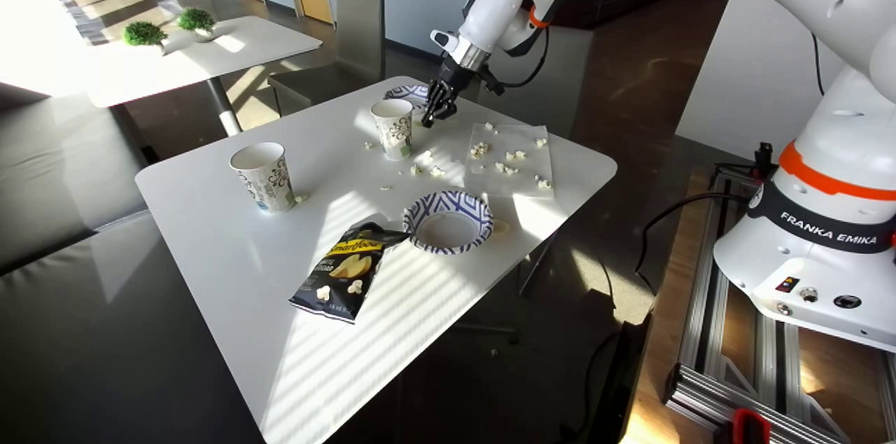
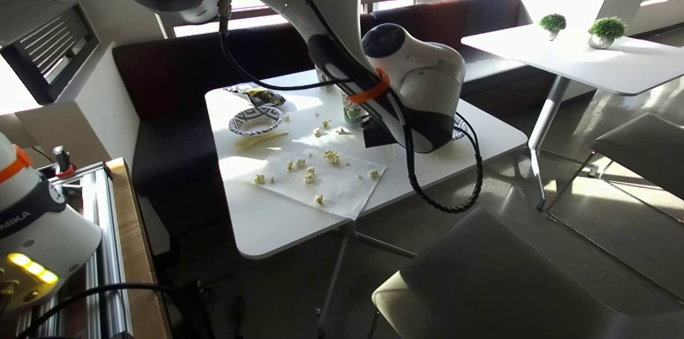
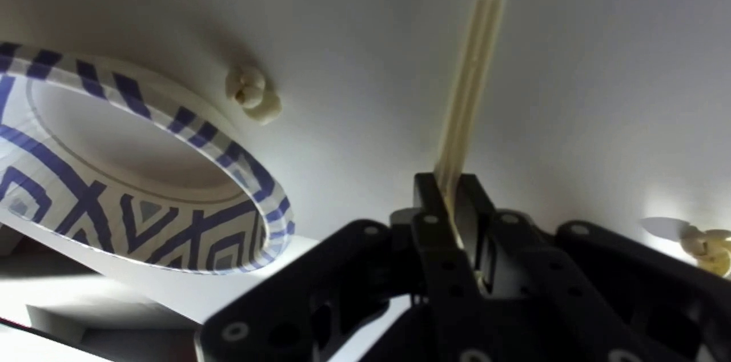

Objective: Move the white napkin forwards then move the white fork backwards

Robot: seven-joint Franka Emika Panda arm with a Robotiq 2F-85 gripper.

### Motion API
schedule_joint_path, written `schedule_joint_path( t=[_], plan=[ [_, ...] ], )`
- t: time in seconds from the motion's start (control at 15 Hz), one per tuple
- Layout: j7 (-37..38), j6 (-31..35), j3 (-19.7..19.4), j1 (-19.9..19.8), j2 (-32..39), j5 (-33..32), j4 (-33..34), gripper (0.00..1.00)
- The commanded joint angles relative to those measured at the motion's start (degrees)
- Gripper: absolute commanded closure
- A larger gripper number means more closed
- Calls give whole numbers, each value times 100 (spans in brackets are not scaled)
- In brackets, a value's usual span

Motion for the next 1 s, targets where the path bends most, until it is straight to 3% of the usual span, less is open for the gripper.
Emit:
schedule_joint_path(
  t=[0.0,0.27,0.33,0.53,0.8,0.87,0.93],
  plan=[
    [521,424,-128,-40,341,-68,577,61],
    [1488,1611,-808,281,-137,-869,340,33],
    [1587,1222,-384,186,-669,-1626,-386,24],
    [2100,1249,-814,293,-1116,-2440,-762,2],
    [2640,1248,-1368,545,-1825,-3160,-1700,0],
    [2583,1248,-2015,924,-1865,-2837,-2001,0],
    [2752,1020,-2304,1156,-2045,-2826,-2340,0]
  ],
)
